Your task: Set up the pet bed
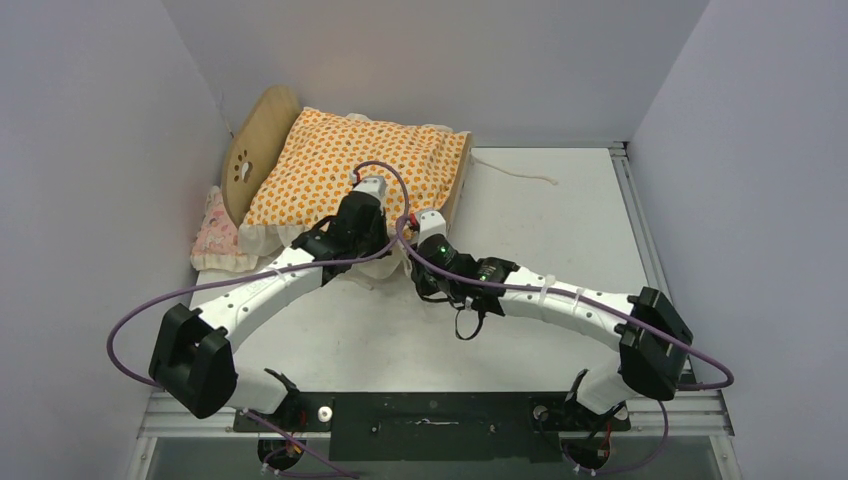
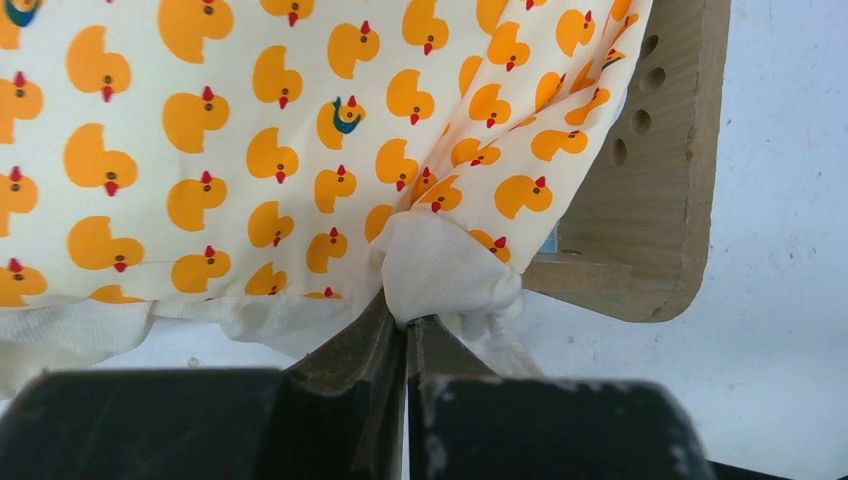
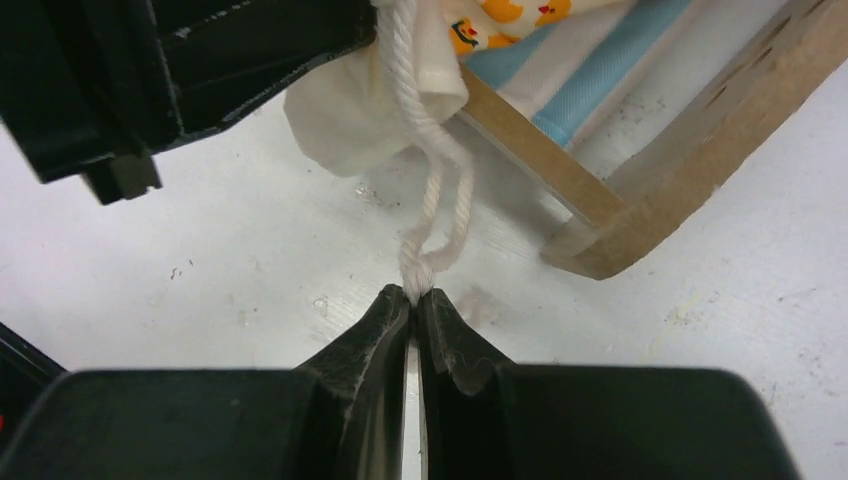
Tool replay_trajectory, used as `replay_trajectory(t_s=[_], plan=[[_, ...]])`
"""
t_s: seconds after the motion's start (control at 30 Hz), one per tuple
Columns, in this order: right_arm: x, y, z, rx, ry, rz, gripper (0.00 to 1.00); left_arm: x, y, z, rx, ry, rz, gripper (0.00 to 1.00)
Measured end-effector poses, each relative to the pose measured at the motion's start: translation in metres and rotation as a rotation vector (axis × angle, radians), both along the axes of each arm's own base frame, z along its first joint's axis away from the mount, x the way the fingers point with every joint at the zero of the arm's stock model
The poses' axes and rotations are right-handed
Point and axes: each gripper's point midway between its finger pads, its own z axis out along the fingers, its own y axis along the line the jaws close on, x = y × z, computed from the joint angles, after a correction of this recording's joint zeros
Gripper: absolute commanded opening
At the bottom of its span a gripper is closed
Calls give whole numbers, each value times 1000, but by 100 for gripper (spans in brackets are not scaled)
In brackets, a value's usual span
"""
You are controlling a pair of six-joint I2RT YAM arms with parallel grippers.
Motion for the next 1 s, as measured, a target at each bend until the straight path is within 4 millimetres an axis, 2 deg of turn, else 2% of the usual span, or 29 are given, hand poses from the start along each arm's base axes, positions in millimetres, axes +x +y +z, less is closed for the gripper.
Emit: replay_trajectory(t_s=[0.13, 0.2, 0.27, 0.4, 0.43, 0.47, 0.53, 0.6, 0.67, 0.77, 0.87, 1.0], plan=[[-1, 2, 13, -59, 31, 28, 5, 2, 6, 8, -14, -19, 15, 0], [-5, 13, 11, -60, 65, 77, 5, 3, 9, 12, -22, -29, 22, 0], [-14, 13, 4, -72, 96, 101, 8, 4, 11, 14, -25, -37, 22, 0], [-31, 16, -11, -96, 153, 127, 50, 0, 11, 8, -16, -30, 0, 0], [-33, 17, -17, -102, 167, 127, 56, -1, 11, 6, -14, -27, -4, 0], [-36, 16, -25, -114, 182, 129, 58, -2, 12, 4, -12, -24, -6, 0], [-42, 9, -40, -150, 201, 127, 56, -4, 12, 1, -6, -18, -17, 0], [-46, -4, -53, -186, 210, 107, 49, -5, 12, -3, -1, -13, -26, 0], [-47, -14, -62, -213, 210, 88, 42, -7, 11, -5, -1, -10, -36, 0], [-47, -25, -73, -237, 203, 75, 38, -8, 11, -7, -2, -9, -44, 0], [-43, -23, -76, -230, 192, 78, 38, -7, 9, -7, -9, -14, -48, 0], [-35, -10, -74, -185, 160, 75, 40, -6, 8, -7, -17, -20, -51, 0]])
